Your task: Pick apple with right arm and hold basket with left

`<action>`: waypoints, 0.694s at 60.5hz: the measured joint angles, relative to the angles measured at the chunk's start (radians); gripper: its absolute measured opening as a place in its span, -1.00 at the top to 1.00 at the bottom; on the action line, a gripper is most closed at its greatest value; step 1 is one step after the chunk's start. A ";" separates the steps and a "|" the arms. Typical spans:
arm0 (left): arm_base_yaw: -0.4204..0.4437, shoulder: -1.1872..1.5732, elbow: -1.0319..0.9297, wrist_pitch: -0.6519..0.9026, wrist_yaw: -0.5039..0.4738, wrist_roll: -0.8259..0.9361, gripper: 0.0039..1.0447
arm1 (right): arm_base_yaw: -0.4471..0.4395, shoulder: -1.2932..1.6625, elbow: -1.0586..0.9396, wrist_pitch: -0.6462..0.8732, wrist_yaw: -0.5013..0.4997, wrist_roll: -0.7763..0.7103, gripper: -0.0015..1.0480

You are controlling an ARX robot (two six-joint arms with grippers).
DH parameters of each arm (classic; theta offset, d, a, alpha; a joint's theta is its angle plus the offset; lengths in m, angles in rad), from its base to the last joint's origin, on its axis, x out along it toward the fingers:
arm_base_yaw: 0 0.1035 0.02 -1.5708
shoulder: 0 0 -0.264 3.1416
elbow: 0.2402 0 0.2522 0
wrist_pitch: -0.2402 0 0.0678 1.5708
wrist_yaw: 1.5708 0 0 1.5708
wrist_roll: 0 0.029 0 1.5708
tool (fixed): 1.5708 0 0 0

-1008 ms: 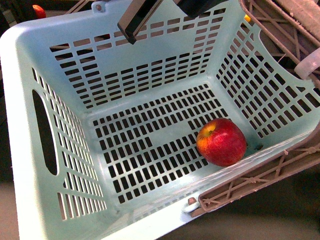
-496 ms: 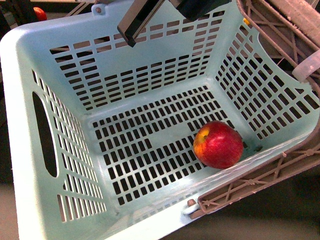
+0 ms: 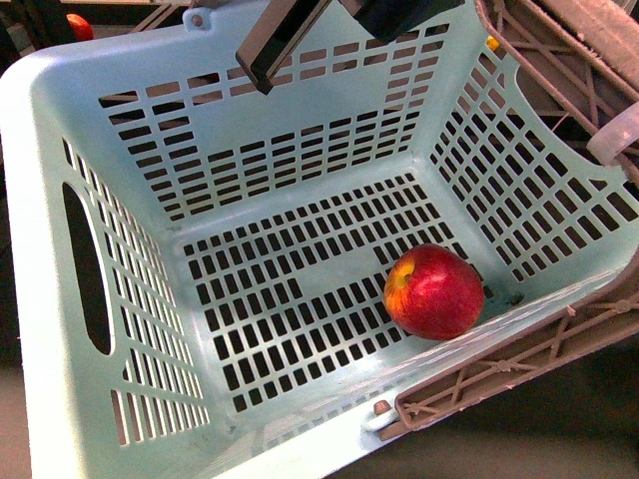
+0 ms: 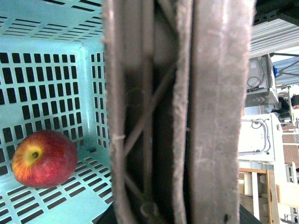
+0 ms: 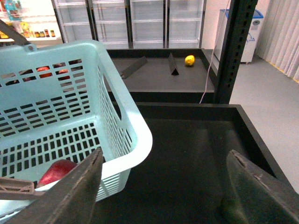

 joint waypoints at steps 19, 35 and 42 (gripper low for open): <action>0.000 0.000 0.000 0.000 0.000 0.000 0.73 | 0.000 0.000 0.000 0.000 0.000 0.000 -0.83; -0.011 0.008 -0.053 0.299 -0.425 -0.091 0.73 | 0.000 -0.001 0.000 0.000 0.000 0.000 -0.83; 0.075 0.007 -0.046 0.298 -0.482 -0.137 0.73 | 0.000 -0.001 0.000 0.000 0.000 0.000 -0.83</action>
